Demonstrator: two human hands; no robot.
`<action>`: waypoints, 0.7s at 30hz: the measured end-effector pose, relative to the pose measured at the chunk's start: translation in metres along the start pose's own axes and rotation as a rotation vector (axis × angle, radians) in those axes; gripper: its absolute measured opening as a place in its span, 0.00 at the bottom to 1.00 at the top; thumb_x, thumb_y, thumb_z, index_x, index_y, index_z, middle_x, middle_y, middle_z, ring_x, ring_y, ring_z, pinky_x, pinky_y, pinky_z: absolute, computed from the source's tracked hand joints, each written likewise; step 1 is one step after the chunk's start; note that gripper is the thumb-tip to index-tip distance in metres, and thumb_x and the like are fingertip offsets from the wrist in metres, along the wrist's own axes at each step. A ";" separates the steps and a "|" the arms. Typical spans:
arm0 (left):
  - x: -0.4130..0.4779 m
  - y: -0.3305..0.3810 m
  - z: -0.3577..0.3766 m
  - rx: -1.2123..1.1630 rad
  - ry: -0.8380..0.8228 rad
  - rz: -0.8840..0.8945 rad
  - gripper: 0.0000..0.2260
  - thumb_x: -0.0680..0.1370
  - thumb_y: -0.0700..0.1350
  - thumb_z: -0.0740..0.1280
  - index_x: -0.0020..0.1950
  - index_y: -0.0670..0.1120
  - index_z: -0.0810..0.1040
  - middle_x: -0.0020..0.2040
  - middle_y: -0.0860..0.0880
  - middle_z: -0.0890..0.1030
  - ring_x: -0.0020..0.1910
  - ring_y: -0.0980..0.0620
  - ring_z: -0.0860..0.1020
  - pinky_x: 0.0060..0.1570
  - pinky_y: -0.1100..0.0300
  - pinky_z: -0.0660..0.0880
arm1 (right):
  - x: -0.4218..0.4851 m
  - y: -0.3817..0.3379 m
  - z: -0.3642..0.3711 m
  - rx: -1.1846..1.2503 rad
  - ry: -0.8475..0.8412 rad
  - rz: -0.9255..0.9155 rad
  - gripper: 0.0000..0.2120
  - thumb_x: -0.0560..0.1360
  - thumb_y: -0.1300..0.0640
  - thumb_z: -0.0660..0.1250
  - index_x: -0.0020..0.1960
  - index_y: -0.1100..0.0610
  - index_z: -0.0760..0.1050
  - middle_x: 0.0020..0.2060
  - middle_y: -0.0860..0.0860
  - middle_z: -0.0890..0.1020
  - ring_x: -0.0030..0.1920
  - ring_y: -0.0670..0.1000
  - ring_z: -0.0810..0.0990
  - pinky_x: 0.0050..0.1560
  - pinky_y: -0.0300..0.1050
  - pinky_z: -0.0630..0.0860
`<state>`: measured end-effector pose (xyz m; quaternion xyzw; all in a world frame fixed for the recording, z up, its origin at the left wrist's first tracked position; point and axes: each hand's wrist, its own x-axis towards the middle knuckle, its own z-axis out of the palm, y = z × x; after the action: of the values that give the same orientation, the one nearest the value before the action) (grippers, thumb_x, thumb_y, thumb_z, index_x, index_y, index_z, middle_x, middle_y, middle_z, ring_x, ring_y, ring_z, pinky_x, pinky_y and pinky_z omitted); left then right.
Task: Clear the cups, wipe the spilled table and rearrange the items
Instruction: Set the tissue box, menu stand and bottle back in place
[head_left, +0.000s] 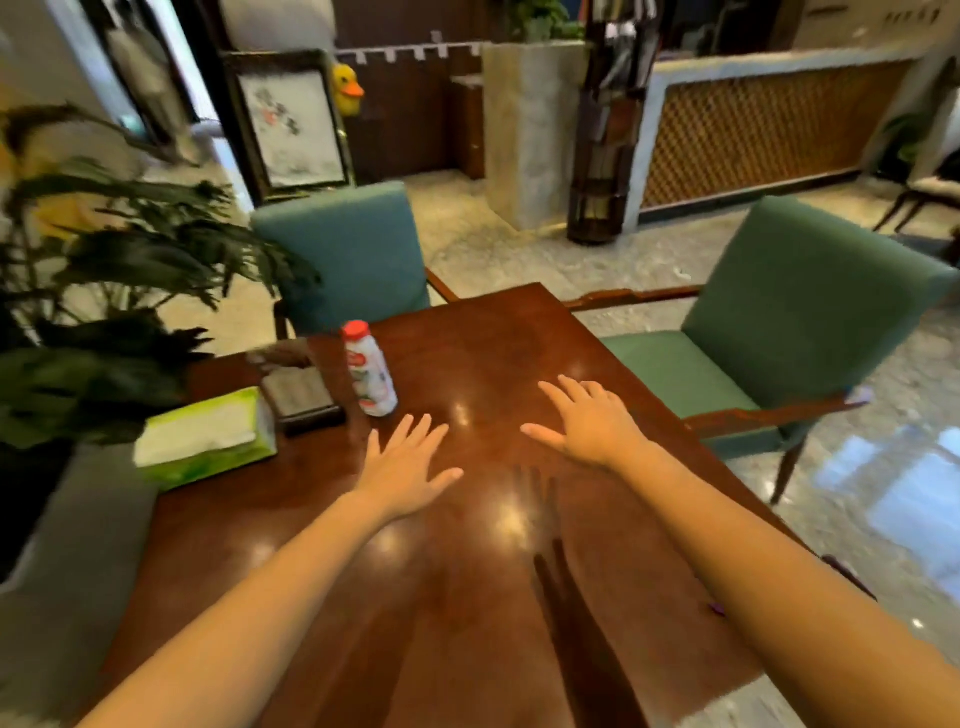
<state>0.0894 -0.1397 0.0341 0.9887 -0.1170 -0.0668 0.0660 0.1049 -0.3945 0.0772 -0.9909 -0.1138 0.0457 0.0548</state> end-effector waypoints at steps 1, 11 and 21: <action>-0.008 -0.026 -0.006 -0.008 -0.003 -0.020 0.32 0.75 0.67 0.53 0.75 0.55 0.51 0.78 0.51 0.50 0.77 0.49 0.45 0.71 0.38 0.45 | 0.010 -0.024 -0.002 -0.008 0.005 -0.029 0.38 0.73 0.30 0.48 0.77 0.49 0.50 0.77 0.54 0.55 0.75 0.60 0.56 0.73 0.59 0.56; -0.091 -0.251 -0.046 -0.001 0.036 -0.299 0.32 0.76 0.65 0.53 0.76 0.53 0.50 0.78 0.49 0.48 0.77 0.47 0.45 0.71 0.39 0.47 | 0.087 -0.243 0.014 -0.028 -0.002 -0.215 0.37 0.74 0.31 0.51 0.76 0.50 0.54 0.75 0.54 0.60 0.73 0.59 0.60 0.71 0.58 0.60; -0.113 -0.323 -0.045 -0.027 0.056 -0.395 0.32 0.76 0.65 0.53 0.76 0.53 0.50 0.78 0.49 0.47 0.77 0.47 0.43 0.71 0.36 0.45 | 0.126 -0.332 0.030 -0.065 -0.071 -0.306 0.39 0.73 0.31 0.52 0.76 0.53 0.53 0.76 0.54 0.59 0.73 0.59 0.59 0.72 0.56 0.61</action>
<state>0.0593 0.2037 0.0439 0.9929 0.0820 -0.0523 0.0681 0.1507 -0.0409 0.0770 -0.9611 -0.2666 0.0680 0.0248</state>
